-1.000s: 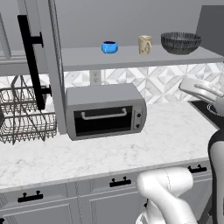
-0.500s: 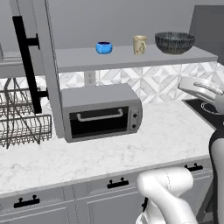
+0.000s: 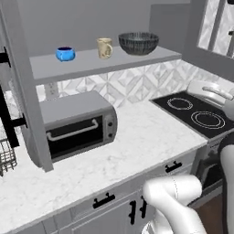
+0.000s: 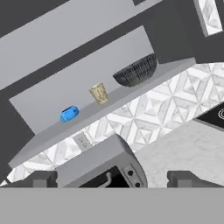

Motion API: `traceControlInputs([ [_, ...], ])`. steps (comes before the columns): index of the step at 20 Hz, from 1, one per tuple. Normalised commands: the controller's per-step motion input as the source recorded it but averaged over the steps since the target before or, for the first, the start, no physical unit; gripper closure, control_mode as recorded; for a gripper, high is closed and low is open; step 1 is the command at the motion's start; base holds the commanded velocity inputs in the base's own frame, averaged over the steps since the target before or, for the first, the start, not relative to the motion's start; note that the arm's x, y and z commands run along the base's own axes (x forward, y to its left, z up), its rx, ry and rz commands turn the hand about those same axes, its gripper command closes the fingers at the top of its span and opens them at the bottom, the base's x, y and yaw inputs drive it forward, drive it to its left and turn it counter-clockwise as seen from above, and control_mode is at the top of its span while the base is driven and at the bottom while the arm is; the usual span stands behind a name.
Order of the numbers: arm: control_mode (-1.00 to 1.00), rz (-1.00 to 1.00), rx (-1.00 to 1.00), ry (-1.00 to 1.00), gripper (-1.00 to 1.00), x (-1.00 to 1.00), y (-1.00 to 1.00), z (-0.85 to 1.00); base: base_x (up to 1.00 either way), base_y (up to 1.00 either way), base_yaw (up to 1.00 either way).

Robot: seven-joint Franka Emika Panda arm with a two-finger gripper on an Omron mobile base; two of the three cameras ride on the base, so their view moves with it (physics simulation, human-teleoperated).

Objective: Gather all objects into one cabinet and sort the glasses and bowls to opposite sides.

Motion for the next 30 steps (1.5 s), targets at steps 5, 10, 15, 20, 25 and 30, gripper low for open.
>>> traceControlInputs([
  [5, 1.00, 0.00, 0.00, 0.00, -1.00, 0.00, 0.00, 0.00, -0.54, 0.02, -0.59],
  [10, 1.00, 0.00, 0.00, 0.00, -1.00, 0.00, 0.00, 0.00, -0.47, 0.00, -0.59],
  [15, 1.00, 0.00, 0.00, 0.00, -1.00, 0.00, 0.00, 0.00, -0.44, 0.00, -0.62],
  [20, 1.00, 0.00, 0.00, 0.00, -1.00, 0.00, 0.00, 0.00, -0.07, -0.09, -0.62],
  [25, 1.00, 0.00, 0.00, 0.00, -1.00, 0.00, 0.00, 0.00, 0.82, -0.40, -0.39],
  [30, 1.00, 0.00, 0.00, 0.00, -1.00, 0.00, 0.00, 0.00, 0.96, -0.45, -0.32],
])
